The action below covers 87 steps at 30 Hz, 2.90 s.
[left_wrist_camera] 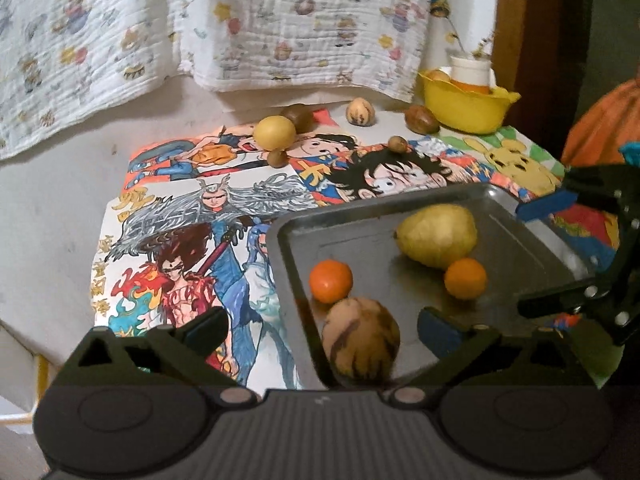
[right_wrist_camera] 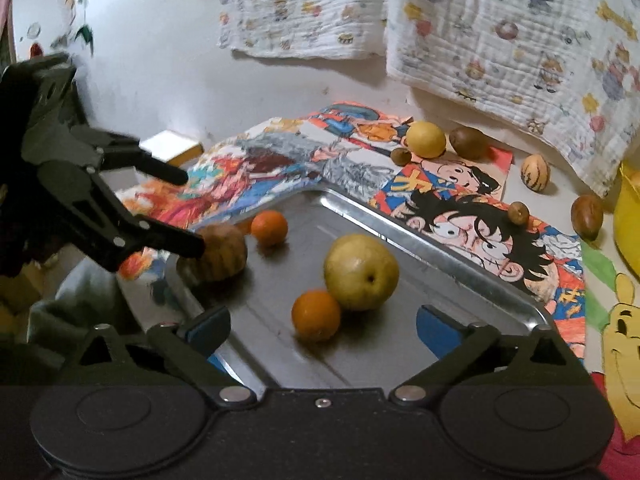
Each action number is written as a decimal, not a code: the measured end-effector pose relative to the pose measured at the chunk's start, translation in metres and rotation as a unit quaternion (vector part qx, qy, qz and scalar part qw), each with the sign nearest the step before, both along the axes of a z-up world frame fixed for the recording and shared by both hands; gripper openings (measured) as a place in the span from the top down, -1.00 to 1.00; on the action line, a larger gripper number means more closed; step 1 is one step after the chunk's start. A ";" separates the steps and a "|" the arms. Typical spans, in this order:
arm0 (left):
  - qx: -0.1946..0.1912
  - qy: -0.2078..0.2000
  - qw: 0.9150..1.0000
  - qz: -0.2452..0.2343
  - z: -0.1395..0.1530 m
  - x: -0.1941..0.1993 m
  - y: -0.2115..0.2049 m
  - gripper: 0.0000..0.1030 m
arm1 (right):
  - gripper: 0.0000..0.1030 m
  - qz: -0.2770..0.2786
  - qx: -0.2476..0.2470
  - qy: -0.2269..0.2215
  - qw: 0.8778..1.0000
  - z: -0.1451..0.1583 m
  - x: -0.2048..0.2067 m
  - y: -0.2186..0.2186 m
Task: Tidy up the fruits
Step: 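Withdraw both tools from the tray toward the remaining fruits, then close the right gripper on a small brown fruit while the left grips another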
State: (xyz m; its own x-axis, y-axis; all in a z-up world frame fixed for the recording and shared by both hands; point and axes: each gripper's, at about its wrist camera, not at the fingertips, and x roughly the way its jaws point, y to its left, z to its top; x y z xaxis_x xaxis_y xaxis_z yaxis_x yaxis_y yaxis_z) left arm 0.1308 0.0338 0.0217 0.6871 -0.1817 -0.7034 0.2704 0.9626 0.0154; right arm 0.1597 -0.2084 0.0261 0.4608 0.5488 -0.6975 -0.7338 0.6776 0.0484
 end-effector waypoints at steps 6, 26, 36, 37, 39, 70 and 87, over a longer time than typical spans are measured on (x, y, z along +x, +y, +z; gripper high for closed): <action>0.041 -0.003 0.999 -0.032 -0.005 -0.013 -0.012 -0.99 | -0.99 -0.008 -0.032 0.007 0.999 -0.002 -0.015 -0.014; 0.060 0.026 0.997 -0.042 -0.002 0.013 -0.012 -0.99 | -0.99 -0.098 -0.104 -0.007 0.990 -0.007 0.015 -0.079; 0.064 0.019 0.997 -0.050 0.007 0.055 -0.021 -0.99 | -0.99 -0.125 -0.096 -0.029 0.987 -0.007 0.055 -0.085; 0.063 0.018 0.997 -0.047 0.007 0.061 -0.022 -0.99 | -0.99 -0.128 -0.091 -0.033 0.987 -0.006 0.059 -0.085; 0.059 0.019 0.997 -0.041 0.007 0.071 -0.021 -0.99 | -0.99 -0.131 -0.082 -0.039 0.987 -0.005 0.067 -0.082; 0.024 0.001 1.000 -0.004 -0.020 0.197 -0.009 -0.99 | -0.98 -0.182 -0.047 -0.018 0.982 -0.016 0.193 0.010; -0.022 0.003 0.999 0.028 -0.048 0.249 0.002 -0.97 | -0.61 -0.242 -0.030 0.016 0.970 -0.056 0.236 0.009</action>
State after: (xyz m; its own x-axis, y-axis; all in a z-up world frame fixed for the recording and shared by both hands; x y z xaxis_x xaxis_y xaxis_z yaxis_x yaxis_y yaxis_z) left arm 0.3802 0.0358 -0.0260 0.6934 -0.1745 -0.6991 0.2170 0.9758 -0.0283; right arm 0.3953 -0.1992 -0.0297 0.6318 0.2314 -0.7398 -0.3284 0.9444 0.0149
